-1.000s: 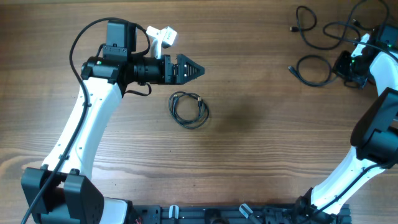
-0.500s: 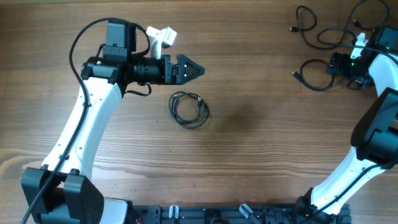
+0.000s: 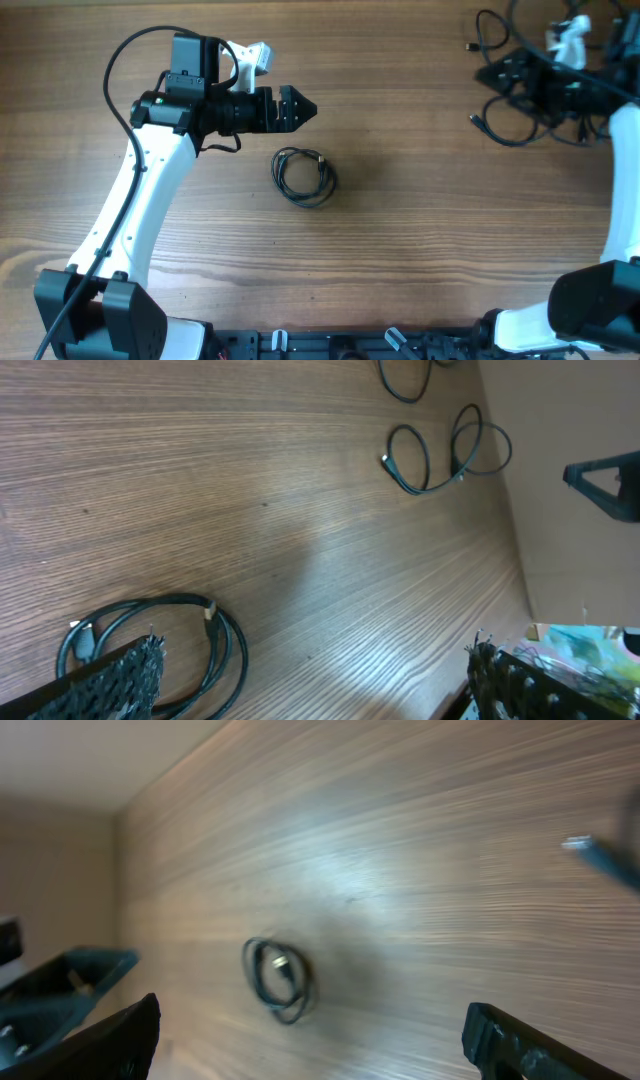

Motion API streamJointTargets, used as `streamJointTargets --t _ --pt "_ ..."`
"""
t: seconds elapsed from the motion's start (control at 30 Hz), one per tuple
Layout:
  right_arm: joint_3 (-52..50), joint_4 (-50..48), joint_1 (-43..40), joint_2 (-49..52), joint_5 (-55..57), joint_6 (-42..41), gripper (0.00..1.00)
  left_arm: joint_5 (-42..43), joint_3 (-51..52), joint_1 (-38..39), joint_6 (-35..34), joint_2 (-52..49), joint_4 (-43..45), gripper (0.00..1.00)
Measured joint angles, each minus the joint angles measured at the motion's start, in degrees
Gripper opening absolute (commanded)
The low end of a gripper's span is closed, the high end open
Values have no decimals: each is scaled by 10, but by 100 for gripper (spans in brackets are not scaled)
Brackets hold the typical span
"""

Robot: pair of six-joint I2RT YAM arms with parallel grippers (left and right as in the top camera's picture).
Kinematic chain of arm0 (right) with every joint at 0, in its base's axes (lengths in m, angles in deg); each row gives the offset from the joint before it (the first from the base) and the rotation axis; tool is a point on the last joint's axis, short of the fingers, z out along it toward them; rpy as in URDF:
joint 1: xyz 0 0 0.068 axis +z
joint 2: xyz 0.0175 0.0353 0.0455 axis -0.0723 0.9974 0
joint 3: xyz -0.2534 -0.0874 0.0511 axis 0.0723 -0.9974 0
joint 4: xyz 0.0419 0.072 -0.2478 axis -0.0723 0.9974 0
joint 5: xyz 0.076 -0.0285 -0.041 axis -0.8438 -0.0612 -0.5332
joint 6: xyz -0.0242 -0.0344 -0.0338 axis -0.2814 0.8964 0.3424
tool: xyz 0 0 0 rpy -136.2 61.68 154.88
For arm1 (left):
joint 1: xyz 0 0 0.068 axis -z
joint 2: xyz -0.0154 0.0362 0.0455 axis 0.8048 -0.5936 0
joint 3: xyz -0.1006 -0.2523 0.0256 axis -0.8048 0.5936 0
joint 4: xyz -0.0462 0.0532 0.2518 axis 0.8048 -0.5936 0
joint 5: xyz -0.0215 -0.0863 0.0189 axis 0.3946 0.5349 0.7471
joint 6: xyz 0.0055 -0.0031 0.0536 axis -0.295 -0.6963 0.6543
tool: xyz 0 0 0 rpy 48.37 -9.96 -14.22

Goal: Untangle cables
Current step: 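Carry the cable to the upper right corner and release it, then return the right gripper over the small coiled cable at center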

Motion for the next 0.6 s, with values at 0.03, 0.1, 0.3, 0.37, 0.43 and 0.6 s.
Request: streamJointTargets --t 0.03,0.1,0.3,0.37,0.43,0.6 --pt "-1 2 19 0 -4 -13 100 -3 0 0 0 0 0 100" --pt "-3 5 78 0 -11 -32 100 -8 0 0 0 0 0 100" --pt "-3 15 194 0 -24 -66 100 -8 0 0 0 0 0 100" --pt "-3 24 209 0 -24 -73 100 -8 0 0 0 0 0 100" --pt "-3 37 214 0 -26 -76 100 -8 0 0 0 0 0 100" --pt "-3 50 214 0 -26 -76 100 -8 0 0 0 0 0 100"
